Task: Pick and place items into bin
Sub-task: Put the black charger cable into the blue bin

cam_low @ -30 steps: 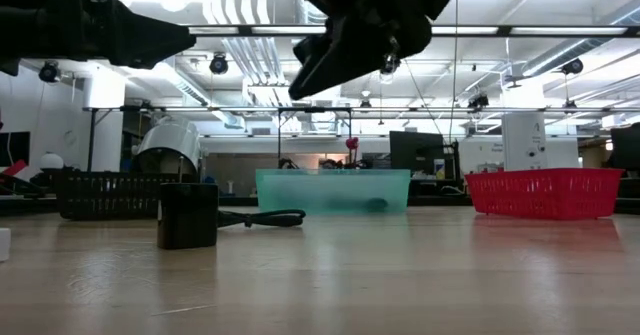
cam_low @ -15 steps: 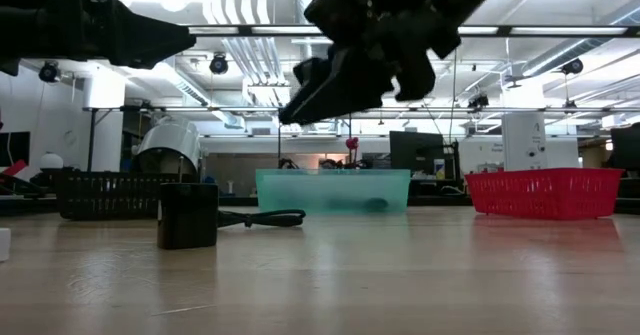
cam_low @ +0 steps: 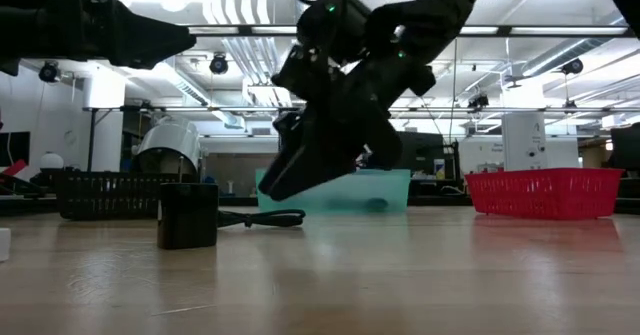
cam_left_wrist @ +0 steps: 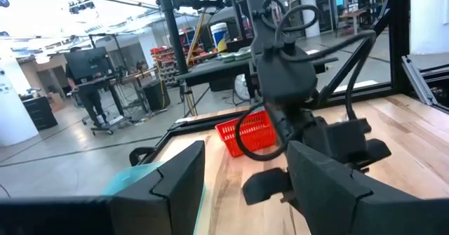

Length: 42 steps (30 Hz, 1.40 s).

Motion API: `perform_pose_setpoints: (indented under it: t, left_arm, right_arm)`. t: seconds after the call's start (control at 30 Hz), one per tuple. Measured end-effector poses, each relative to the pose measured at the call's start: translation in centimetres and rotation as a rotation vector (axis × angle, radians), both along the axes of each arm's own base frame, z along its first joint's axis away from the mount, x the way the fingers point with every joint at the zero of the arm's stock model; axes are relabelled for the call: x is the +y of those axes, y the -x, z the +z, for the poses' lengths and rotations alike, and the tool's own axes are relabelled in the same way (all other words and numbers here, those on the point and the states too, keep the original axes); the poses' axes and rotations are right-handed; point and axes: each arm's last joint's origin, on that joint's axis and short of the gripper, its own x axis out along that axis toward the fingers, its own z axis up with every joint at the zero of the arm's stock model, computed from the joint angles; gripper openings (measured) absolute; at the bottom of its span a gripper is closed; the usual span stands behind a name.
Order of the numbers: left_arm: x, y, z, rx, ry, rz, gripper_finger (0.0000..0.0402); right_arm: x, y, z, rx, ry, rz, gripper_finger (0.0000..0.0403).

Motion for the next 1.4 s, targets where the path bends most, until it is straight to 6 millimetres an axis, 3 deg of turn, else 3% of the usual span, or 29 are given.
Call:
perform_pose_setpoints:
  t: [0.23,0.5,1.17,1.4]
  left_arm:
    - [0.0,0.0,0.0,0.000,0.000,0.000,0.0187]
    - [0.0,0.0,0.0,0.000,0.000,0.000,0.0187]
    - [0.0,0.0,0.0,0.002,0.000,0.000,0.0187]
    - [0.0,0.0,0.0,0.001,0.000,-0.001,0.0187]
  right_arm:
    - [-0.2,-0.5,-0.2,0.128,0.021,-0.016,0.0138]
    - [-0.3,-0.7,-0.4,0.159,0.052,-0.026,0.0123]
    - [-0.5,-0.2,-0.7,0.198,0.108,0.002,0.0019]
    - [-0.5,-0.7,0.7,0.239,0.104,-0.009,0.0012]
